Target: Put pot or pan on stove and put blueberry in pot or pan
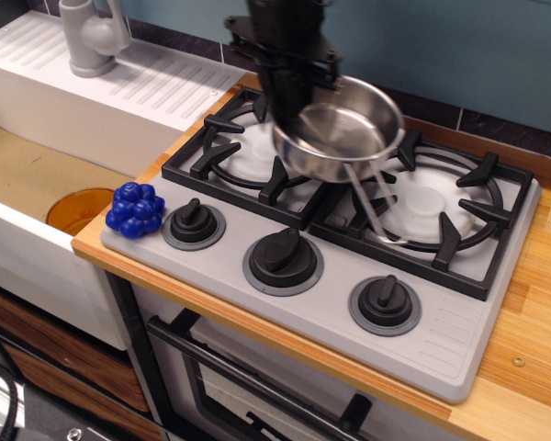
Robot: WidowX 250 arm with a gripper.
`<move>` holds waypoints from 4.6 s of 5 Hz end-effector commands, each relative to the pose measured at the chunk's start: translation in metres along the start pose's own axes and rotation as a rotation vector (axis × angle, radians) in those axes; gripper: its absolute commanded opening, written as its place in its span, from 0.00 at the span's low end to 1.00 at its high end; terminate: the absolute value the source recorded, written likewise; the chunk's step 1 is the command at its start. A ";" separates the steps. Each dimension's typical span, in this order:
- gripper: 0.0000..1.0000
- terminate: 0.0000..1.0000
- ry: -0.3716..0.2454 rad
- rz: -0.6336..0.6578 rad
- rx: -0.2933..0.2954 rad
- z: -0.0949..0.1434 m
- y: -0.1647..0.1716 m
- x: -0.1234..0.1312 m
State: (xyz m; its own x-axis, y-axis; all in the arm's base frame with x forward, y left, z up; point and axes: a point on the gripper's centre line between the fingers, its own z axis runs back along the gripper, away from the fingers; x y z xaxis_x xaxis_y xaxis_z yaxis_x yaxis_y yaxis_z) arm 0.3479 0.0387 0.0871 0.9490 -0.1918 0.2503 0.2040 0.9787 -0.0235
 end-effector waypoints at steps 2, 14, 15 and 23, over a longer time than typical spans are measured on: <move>0.00 0.00 -0.128 -0.094 -0.032 0.013 0.050 0.009; 1.00 0.00 -0.035 -0.177 -0.009 0.073 0.034 -0.007; 1.00 0.00 -0.035 -0.177 -0.009 0.073 0.034 -0.007; 1.00 0.00 -0.090 0.153 0.232 0.053 0.057 -0.094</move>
State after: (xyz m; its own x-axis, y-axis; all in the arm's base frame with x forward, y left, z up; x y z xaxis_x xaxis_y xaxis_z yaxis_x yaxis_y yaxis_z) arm 0.2509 0.1153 0.0949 0.9531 -0.0311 0.3011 -0.0052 0.9929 0.1191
